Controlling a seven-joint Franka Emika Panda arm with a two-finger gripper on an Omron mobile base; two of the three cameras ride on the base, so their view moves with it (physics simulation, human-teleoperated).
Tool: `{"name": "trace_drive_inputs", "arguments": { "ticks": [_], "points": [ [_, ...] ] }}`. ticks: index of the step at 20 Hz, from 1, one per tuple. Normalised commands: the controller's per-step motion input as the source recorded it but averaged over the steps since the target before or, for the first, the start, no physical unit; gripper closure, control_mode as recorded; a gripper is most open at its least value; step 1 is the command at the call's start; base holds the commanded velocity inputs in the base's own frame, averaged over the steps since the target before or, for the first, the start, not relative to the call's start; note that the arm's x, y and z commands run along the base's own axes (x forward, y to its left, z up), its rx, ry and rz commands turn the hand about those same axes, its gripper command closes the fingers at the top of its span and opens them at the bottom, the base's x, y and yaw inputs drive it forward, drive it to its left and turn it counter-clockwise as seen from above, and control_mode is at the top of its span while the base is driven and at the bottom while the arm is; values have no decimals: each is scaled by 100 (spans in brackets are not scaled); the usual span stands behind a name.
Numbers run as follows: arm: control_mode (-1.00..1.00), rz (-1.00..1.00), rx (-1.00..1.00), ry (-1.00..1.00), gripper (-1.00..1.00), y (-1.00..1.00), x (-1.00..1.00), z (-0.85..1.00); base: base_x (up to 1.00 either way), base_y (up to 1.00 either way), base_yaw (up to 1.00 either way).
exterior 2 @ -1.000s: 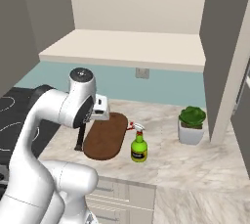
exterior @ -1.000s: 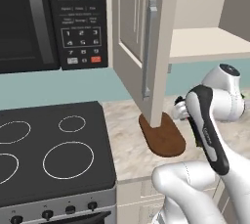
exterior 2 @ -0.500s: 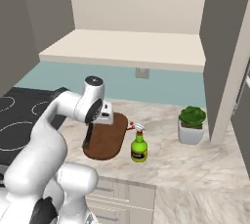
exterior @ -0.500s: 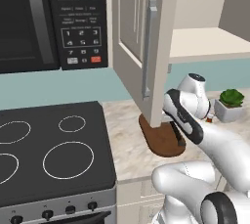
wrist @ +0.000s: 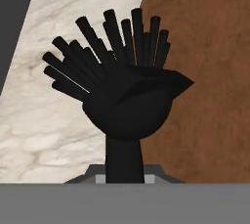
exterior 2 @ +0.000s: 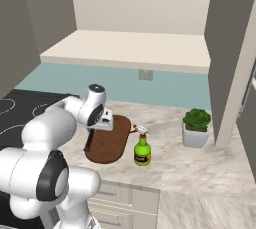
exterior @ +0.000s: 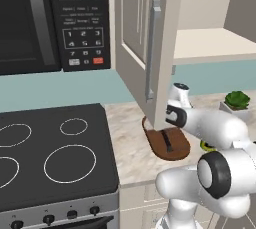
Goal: Grab the spray bottle from the cabinet, then place it next to the cutting board for sanitizing. Then grab the dish brush from the countertop next to the sink and place it next to the cutting board.
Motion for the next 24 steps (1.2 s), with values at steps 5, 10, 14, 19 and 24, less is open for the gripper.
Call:
{"name": "trace_drive_inputs", "arguments": {
  "ticks": [5, 10, 14, 19, 24],
  "points": [
    [-100, -5, 0, 1, 100, 25, 12, -33, 0, 0, 0],
    [-100, -7, 0, 0, 100, 21, 14, -16, 0, 0, 0],
    [-100, -6, 0, 0, 100, 23, 12, -18, 0, 0, 0],
    [-100, -4, 0, 0, 100, 15, 15, -17, 0, 0, 0],
    [-100, 0, 0, 0, 100, 11, 14, -17, 0, 0, 0]
  ]
}}
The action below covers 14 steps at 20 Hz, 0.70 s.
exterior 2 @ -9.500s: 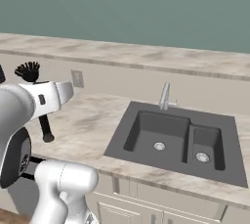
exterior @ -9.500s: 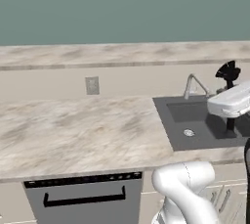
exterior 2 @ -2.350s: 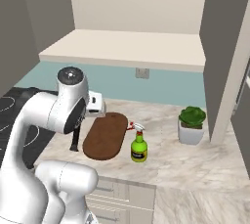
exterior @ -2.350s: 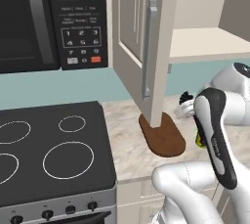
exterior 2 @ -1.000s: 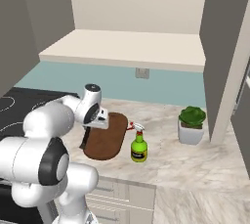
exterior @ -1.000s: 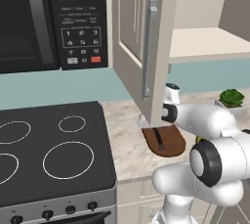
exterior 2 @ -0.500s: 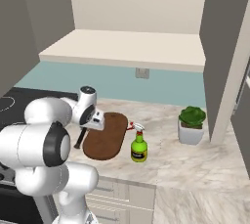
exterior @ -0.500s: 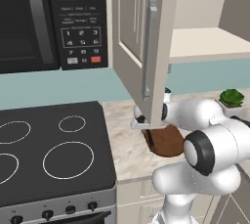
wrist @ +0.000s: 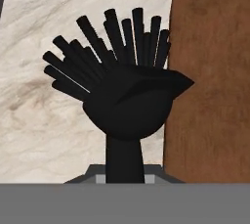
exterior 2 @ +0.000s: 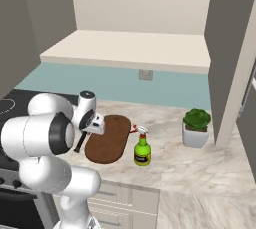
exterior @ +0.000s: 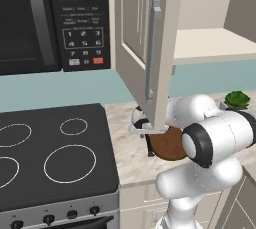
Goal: Grab the spray bottle from the cabinet, then place it next to the cutting board for sanitizing. Then grab the dish brush from the countertop next to the sink and place it next to the cutting board.
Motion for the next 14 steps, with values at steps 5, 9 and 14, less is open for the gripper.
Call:
{"name": "trace_drive_inputs", "arguments": {
  "ticks": [5, 9, 14],
  "points": [
    [-100, 0, 0, 0, 100, 10, 19, -20, 0, 0, 0],
    [-100, 0, 0, 0, 100, 2, 16, -26, 0, 0, 0],
    [-100, 0, 0, 0, 100, 0, 9, -36, 0, 0, 0]
  ]
}}
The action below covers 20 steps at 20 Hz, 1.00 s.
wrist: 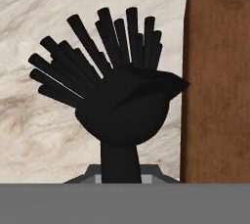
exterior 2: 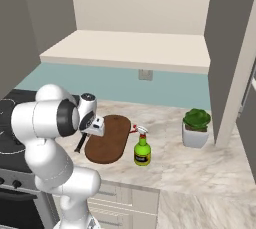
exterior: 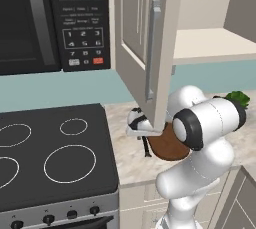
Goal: Grab the spray bottle from the cabinet, then place it next to the cutting board for sanitizing. Then grab the dish brush from the countertop next to the sink and place it next to the cutting board.
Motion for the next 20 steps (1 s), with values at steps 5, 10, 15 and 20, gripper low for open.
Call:
{"name": "trace_drive_inputs", "arguments": {
  "ticks": [5, 10, 15, 20],
  "points": [
    [-100, 0, 0, 0, 100, 8, 0, -30, 0, 0, 0],
    [-100, 0, 0, 0, -100, 9, 6, -34, 0, 0, 0],
    [-100, 0, 0, -1, -100, 0, -1, -8, 0, 0, 0],
    [-100, 0, 0, -14, -100, 0, -27, 13, 0, 0, 0]
  ]
}}
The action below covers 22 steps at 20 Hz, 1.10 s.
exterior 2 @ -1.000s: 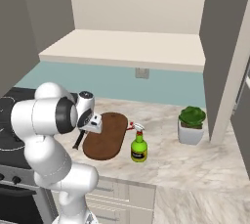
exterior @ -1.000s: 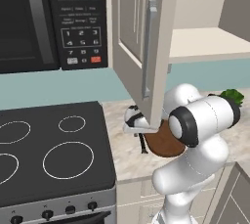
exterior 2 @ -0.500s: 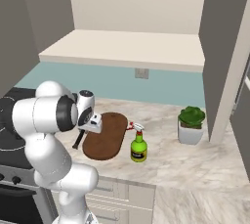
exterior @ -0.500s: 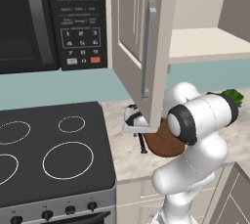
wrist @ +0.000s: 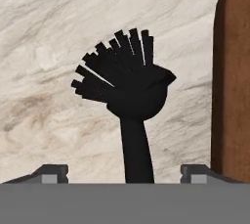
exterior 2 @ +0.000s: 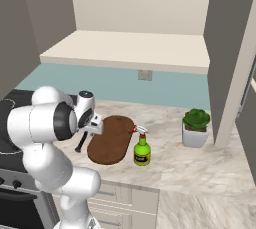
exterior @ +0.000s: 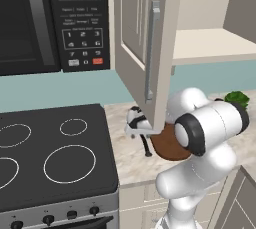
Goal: Grab the spray bottle from the cabinet, then place it next to the cutting board for sanitizing. Then grab the dish brush from the countertop next to the sink and place it next to the cutting board.
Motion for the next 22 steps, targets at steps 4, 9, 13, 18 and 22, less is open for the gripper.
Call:
{"name": "trace_drive_inputs", "arguments": {
  "ticks": [4, 9, 13, 18, 22],
  "points": [
    [-100, 0, 0, -21, -100, 0, -40, 24, 0, 0, 0],
    [-100, 0, 0, -22, -100, 0, -40, 40, 0, 0, 0],
    [-100, 0, 0, -20, -100, -2, -35, 60, 0, 0, 0],
    [-100, 0, 3, -19, -100, -24, -50, 65, 0, 0, 0],
    [-100, 0, 3, -22, -100, -21, -69, 73, 0, 0, 0]
  ]
}}
